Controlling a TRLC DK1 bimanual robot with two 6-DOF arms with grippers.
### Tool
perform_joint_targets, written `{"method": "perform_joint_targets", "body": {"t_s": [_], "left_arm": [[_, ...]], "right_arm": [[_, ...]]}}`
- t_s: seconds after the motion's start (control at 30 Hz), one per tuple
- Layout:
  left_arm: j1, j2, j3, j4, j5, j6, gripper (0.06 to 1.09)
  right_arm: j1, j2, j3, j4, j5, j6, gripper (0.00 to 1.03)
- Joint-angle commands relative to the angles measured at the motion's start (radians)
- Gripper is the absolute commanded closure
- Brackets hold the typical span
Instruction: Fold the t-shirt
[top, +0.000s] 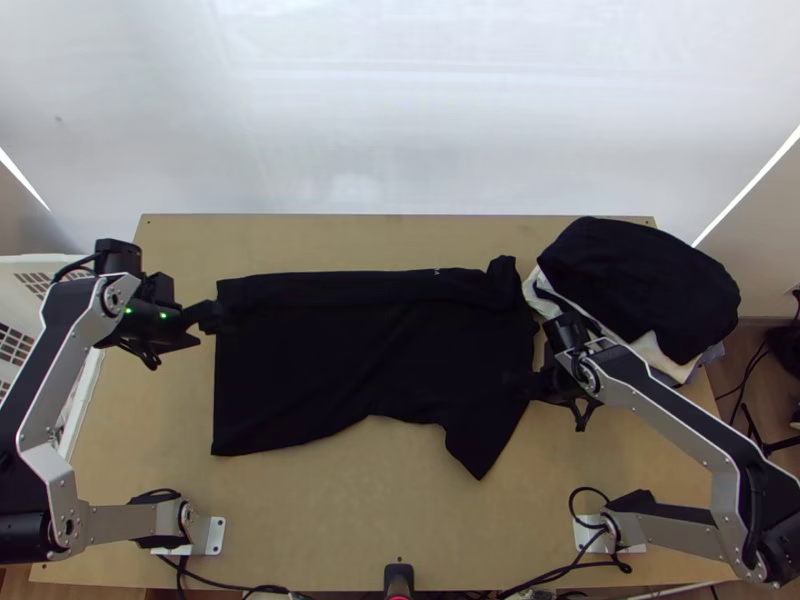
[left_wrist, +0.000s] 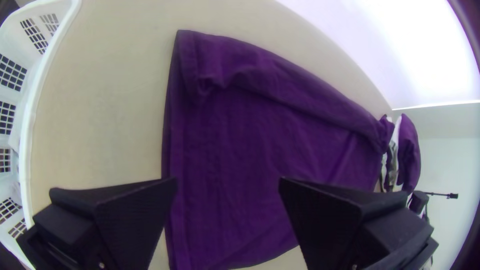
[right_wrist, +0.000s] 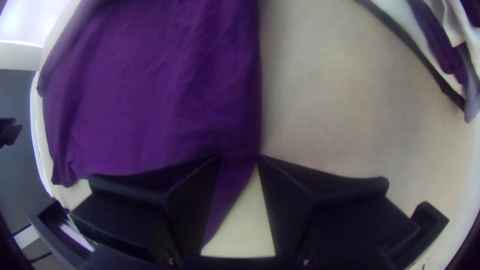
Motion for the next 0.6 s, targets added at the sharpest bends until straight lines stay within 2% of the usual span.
{"method": "perform_joint_targets", "body": {"t_s": [0.0, 0.07, 0.17, 0.2, 0.23, 0.3, 0.4, 0.47, 0.57], "left_arm": [[-0.031, -0.011, -0.008, -0.042, -0.102, 0.072, 0.11], [-0.031, -0.022, -0.011, -0.039, -0.12, 0.089, 0.13], [-0.045, -0.046, -0.014, -0.054, -0.117, 0.127, 0.35], [-0.054, -0.053, -0.014, -0.06, -0.117, 0.132, 0.39], [-0.065, -0.056, -0.011, -0.089, -0.117, 0.136, 0.41], [-0.074, -0.04, 0.011, -0.194, -0.119, 0.156, 0.41], [-0.116, -0.028, 0.031, -0.324, -0.128, 0.175, 0.41], [-0.148, -0.003, 0.022, -0.421, -0.176, 0.179, 0.41], [-0.227, 0.0, -0.047, -0.477, -0.261, 0.196, 0.41]], "right_arm": [[0.005, 0.03, -0.005, 0.043, -0.001, -0.008, 0.64], [0.008, 0.035, -0.009, 0.056, -0.003, -0.013, 0.64], [0.021, 0.041, -0.017, 0.063, -0.003, -0.013, 0.65], [0.027, 0.041, -0.02, 0.062, -0.003, -0.014, 0.66], [0.036, 0.038, -0.022, 0.063, -0.001, -0.016, 0.75], [0.039, 0.032, -0.025, 0.063, 0.005, -0.019, 1.0], [0.062, 0.018, -0.035, 0.057, 0.013, -0.028, 1.0], [0.062, 0.005, -0.038, 0.056, 0.014, -0.028, 1.0], [0.063, -0.019, -0.042, 0.05, 0.014, -0.027, 1.0]]}}
